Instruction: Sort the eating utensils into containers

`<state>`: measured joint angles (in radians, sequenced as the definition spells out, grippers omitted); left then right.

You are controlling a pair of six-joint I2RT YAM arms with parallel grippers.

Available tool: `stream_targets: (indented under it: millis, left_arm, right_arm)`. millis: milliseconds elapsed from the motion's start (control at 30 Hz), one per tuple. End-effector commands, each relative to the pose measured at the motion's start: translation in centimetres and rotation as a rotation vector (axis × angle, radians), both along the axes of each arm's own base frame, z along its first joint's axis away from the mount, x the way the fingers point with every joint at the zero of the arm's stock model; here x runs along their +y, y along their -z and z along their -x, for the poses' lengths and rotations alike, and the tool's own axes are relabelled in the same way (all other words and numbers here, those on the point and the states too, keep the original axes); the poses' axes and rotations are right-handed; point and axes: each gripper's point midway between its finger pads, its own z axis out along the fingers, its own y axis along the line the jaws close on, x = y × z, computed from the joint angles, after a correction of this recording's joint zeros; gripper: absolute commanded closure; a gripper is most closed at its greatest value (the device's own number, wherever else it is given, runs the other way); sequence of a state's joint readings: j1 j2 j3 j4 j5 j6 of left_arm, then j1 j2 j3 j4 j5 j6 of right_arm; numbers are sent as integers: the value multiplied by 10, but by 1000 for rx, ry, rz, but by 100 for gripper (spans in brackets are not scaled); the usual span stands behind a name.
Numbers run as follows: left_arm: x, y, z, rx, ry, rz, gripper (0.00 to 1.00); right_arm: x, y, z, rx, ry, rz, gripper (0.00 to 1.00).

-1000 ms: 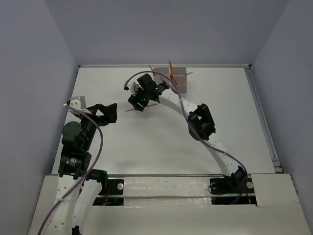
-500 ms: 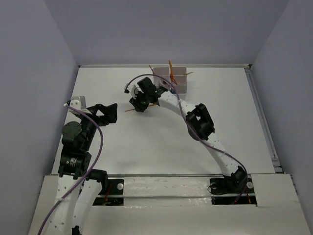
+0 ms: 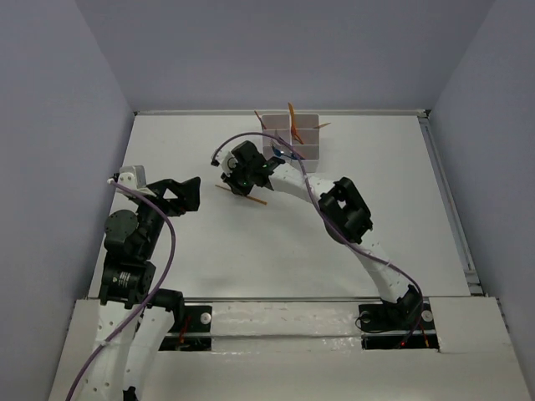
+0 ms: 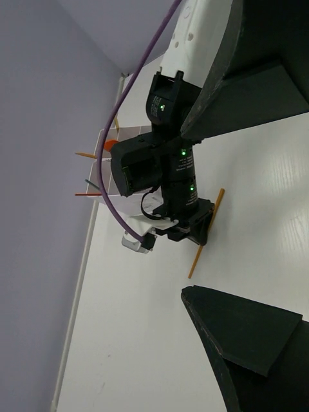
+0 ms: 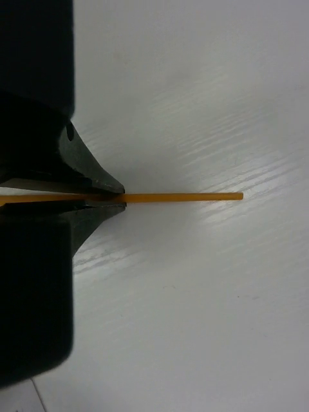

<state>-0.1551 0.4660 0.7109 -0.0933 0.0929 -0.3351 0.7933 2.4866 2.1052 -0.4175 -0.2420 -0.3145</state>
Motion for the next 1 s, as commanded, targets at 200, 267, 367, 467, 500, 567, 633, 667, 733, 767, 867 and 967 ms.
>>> stream_targets:
  millis: [200, 267, 367, 467, 500, 567, 633, 667, 733, 767, 867, 967]
  left_arm:
    - [1, -14, 2, -61, -1, 15, 1]
    - [1, -13, 2, -60, -4, 15, 1]
    - [2, -14, 3, -64, -5, 15, 1]
    - [2, -15, 3, -66, -7, 14, 1]
    - [1, -14, 3, -63, -4, 12, 1]
    - [2, -14, 3, -65, -5, 14, 1]
    - [2, -14, 2, -63, -10, 14, 1]
    - [2, -14, 2, -63, -10, 12, 1]
    - [3, -14, 2, -64, -11, 16, 1]
    - [2, -14, 2, -63, -10, 15, 1]
    - [2, -16, 4, -69, -8, 18, 1]
    - [2, -17, 5, -75, -4, 18, 1]
  right_arm:
    - [-4, 8, 34, 43, -10, 108, 75]
    - [-3, 15, 39, 50, -26, 132, 85]
    - [-2, 17, 45, 60, -33, 144, 100]
    - [6, 5, 53, 56, -36, 81, 100]
    - [11, -13, 55, 41, -25, 13, 100]
    - [17, -39, 57, 16, -25, -76, 100]
    - [28, -94, 55, -45, -16, -222, 100]
    - [24, -96, 59, -43, -12, -240, 100]
    - [27, -125, 58, -82, 7, -330, 100]
    - [23, -140, 62, -95, 14, -358, 100]
    - [20, -174, 62, -144, 38, -450, 100]
    - [8, -212, 58, -206, 87, -553, 100]
